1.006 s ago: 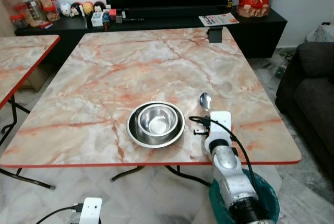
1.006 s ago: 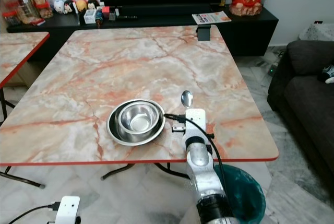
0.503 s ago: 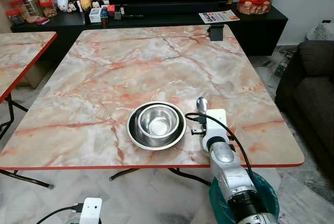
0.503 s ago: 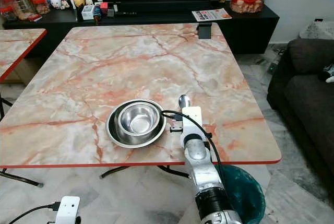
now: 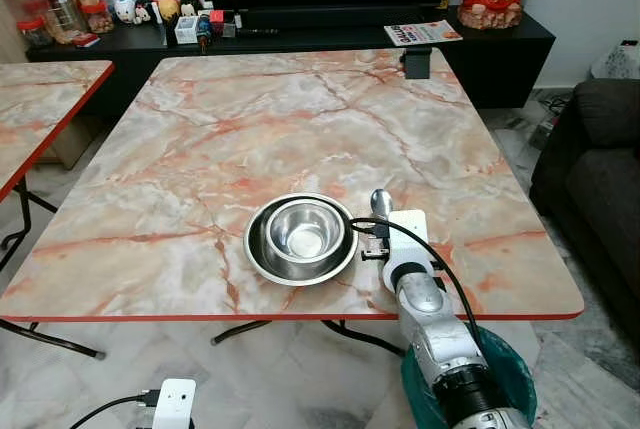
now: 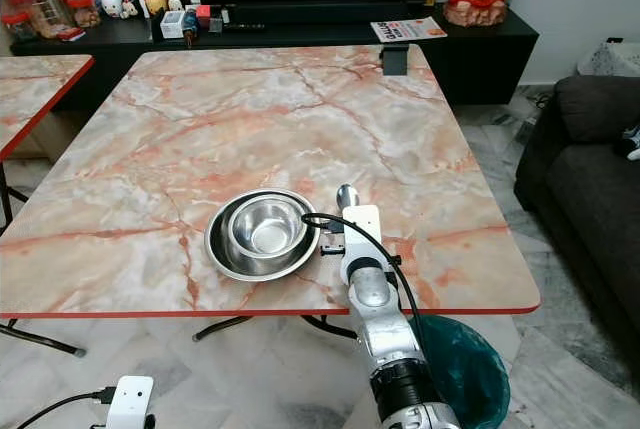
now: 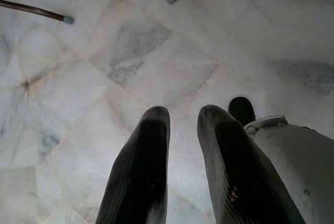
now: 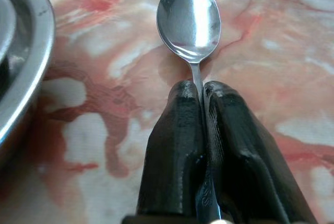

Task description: Setting the table

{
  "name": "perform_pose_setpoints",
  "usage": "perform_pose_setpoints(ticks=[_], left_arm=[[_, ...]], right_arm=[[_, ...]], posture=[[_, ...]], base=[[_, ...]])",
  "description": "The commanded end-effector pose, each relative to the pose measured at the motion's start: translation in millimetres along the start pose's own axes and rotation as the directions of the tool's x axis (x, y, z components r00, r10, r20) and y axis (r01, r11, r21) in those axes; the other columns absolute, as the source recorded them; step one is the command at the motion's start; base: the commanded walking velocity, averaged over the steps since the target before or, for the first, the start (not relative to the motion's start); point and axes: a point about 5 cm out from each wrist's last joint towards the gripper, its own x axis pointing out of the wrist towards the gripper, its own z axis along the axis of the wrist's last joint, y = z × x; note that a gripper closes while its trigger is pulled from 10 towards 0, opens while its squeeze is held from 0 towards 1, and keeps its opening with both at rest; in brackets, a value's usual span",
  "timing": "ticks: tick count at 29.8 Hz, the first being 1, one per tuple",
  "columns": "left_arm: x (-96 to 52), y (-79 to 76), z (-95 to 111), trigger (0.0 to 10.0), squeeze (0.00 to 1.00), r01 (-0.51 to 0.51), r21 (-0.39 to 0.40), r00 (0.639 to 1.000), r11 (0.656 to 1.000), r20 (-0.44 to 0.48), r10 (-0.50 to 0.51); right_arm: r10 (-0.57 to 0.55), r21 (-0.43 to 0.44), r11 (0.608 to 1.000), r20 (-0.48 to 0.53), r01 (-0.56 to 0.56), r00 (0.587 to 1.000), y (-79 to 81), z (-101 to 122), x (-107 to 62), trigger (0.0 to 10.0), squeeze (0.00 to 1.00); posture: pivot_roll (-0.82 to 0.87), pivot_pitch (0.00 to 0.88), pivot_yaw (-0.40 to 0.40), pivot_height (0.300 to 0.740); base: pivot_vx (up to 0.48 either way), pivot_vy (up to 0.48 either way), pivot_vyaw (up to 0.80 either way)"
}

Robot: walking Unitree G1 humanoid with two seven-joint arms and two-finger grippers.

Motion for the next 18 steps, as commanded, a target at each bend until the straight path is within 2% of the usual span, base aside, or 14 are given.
perform_pose_setpoints(ticks=[1, 16, 17, 18], left_arm=[[-1.6, 1.7, -7.2, 10.0, 0.00, -0.001, 0.009, 1.000, 1.000, -0.026, 0.001], [-1.8, 2.4, -8.0, 10.0, 0.00, -0.004, 0.011, 1.000, 1.000, -0.029, 0.004], [-1.8, 2.4, -8.1, 10.0, 0.00, -0.003, 0.013, 1.000, 1.000, -0.030, 0.003], [-1.8, 2.4, -8.0, 10.0, 0.00, -0.002, 0.013, 1.000, 1.000, -0.030, 0.003]], right_arm=[[0.006, -0.009, 1.000, -0.034, -0.007, 0.999, 1.2, -5.1, 1.2, 10.0, 0.00], [0.021, -0.021, 1.000, -0.064, -0.022, 0.998, 1.7, -11.9, 2.6, 10.0, 0.00], [0.035, -0.014, 0.999, -0.068, -0.036, 0.997, 3.7, -13.0, 2.5, 10.0, 0.67], [0.037, -0.012, 0.999, -0.068, -0.038, 0.997, 4.3, -13.2, 2.4, 10.0, 1.00]], posture=[[-0.01, 0.057, 0.040, 0.740], [-0.01, 0.060, 0.039, 0.740], [-0.01, 0.060, 0.040, 0.740], [-0.01, 0.060, 0.040, 0.740]], base=[[0.000, 0.000, 0.00], [0.000, 0.000, 0.00], [0.000, 0.000, 0.00], [0.000, 0.000, 0.00]])
